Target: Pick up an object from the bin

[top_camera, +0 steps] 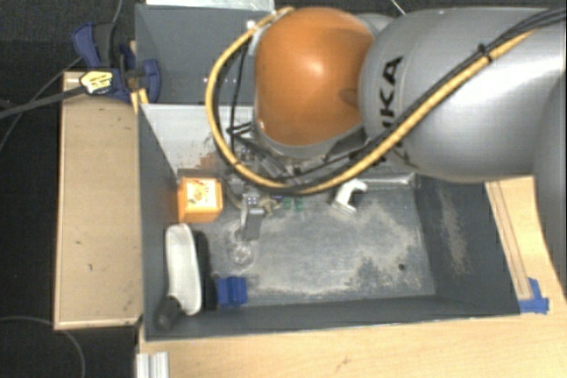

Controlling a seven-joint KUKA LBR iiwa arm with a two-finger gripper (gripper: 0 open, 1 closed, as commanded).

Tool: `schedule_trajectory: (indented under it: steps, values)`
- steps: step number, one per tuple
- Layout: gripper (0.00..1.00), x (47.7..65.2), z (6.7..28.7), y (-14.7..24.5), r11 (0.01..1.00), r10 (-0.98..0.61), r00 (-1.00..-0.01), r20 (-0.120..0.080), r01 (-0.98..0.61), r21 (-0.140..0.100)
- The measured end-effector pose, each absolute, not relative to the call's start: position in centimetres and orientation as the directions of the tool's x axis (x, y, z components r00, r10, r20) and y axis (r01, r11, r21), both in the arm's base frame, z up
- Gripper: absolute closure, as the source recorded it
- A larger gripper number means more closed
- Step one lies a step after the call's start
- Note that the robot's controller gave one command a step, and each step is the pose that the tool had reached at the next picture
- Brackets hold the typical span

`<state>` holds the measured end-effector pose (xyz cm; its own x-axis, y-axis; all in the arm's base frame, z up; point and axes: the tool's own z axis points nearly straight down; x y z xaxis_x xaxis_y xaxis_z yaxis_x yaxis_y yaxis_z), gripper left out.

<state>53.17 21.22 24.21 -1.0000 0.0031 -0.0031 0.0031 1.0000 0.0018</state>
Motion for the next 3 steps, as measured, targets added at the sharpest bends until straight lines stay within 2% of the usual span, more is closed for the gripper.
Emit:
schedule_trajectory:
  steps: [1,2,3]
  values:
    - [0.0,56.6,11.3,24.3,0.999,0.035,-0.999,-0.002,0.035,0.003]
    - [0.0,58.5,15.6,25.2,0.996,-0.087,-0.996,-0.005,-0.087,0.002]
    - [0.0,59.1,13.7,25.1,0.995,0.098,-0.995,-0.002,0.098,0.004]
